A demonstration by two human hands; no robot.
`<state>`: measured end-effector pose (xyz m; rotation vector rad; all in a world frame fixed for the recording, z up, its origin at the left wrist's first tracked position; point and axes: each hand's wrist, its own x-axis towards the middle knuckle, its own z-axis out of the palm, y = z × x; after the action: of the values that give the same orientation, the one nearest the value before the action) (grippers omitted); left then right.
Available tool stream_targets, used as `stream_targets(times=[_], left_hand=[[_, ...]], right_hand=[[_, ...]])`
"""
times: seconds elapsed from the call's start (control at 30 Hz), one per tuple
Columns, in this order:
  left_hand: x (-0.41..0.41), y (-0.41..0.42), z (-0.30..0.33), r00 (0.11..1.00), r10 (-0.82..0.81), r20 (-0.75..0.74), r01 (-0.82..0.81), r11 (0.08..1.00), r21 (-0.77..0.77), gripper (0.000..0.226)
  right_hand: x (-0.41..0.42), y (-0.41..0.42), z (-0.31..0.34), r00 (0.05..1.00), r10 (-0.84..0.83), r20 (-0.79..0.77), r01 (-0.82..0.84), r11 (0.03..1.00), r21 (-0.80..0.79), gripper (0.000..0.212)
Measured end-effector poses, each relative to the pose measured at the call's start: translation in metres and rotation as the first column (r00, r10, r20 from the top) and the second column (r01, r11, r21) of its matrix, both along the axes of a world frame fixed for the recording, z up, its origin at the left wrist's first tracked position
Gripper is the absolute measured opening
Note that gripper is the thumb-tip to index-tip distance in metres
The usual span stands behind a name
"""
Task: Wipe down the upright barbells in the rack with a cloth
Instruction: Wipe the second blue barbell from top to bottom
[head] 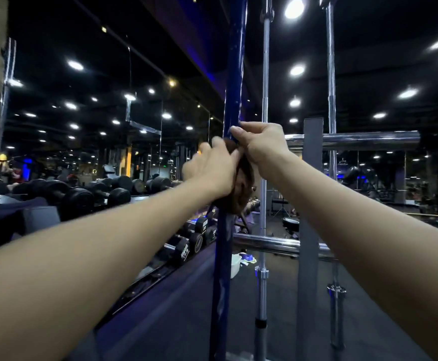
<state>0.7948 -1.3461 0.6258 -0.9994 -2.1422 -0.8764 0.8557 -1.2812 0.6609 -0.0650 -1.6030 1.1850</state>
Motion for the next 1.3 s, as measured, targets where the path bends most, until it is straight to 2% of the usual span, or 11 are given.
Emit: stream_targets(times=[0.07, 0.17, 0.3, 0.4, 0.5, 0.57, 0.63, 0.8, 0.93, 1.13, 1.3], left_hand=[[-0.001, 0.001, 0.008, 1.0, -0.013, 0.013, 0.013, 1.0, 0.022, 0.054], [-0.004, -0.002, -0.028, 1.0, -0.019, 0.007, 0.019, 1.0, 0.01, 0.052], [-0.003, -0.006, -0.066, 0.998, -0.024, 0.061, 0.029, 0.996, -0.084, 0.053], [-0.004, -0.008, -0.053, 0.998, -0.021, 0.059, 0.028, 0.993, -0.115, 0.054], [-0.005, -0.005, -0.01, 0.998, -0.043, 0.047, 0.044, 0.999, -0.023, 0.056], [-0.002, -0.002, 0.012, 0.998, -0.049, 0.04, 0.048, 0.998, 0.039, 0.057], [-0.002, -0.001, 0.003, 0.998, -0.045, 0.037, 0.043, 0.998, 0.045, 0.055], [-0.002, -0.011, -0.085, 0.998, -0.038, 0.05, 0.043, 0.995, -0.087, 0.051], [-0.003, -0.01, -0.082, 0.999, -0.015, 0.049, 0.023, 0.986, -0.167, 0.055], [-0.007, -0.003, -0.006, 0.998, -0.058, 0.037, 0.058, 0.998, 0.007, 0.057], [-0.01, -0.001, -0.04, 0.996, -0.075, 0.039, 0.074, 0.997, 0.009, 0.053]], right_hand=[[0.002, 0.001, 0.001, 0.999, 0.049, -0.004, -0.049, 0.999, -0.001, 0.012], [0.0, 0.002, -0.006, 0.991, 0.131, -0.034, -0.131, 0.991, -0.026, 0.023], [0.001, -0.004, -0.014, 0.996, 0.084, -0.029, -0.085, 0.996, -0.026, 0.025], [0.004, -0.008, -0.011, 0.999, -0.003, 0.041, 0.004, 1.0, -0.017, 0.022], [0.002, -0.005, -0.003, 0.993, -0.077, 0.087, 0.075, 0.997, 0.018, 0.011], [0.0, 0.0, 0.001, 0.99, -0.118, 0.082, 0.115, 0.992, 0.047, 0.015], [-0.001, 0.003, 0.001, 0.995, -0.07, 0.077, 0.068, 0.997, 0.023, 0.017], [-0.006, 0.002, -0.007, 0.999, 0.02, 0.034, -0.018, 0.999, -0.039, 0.014], [-0.006, 0.0, -0.006, 0.998, -0.037, 0.049, 0.039, 0.998, -0.04, 0.016], [-0.007, 0.007, -0.007, 0.999, -0.043, 0.01, 0.043, 0.999, 0.022, 0.016], [-0.013, 0.008, -0.019, 0.997, 0.051, -0.064, -0.054, 0.997, -0.05, 0.015]])
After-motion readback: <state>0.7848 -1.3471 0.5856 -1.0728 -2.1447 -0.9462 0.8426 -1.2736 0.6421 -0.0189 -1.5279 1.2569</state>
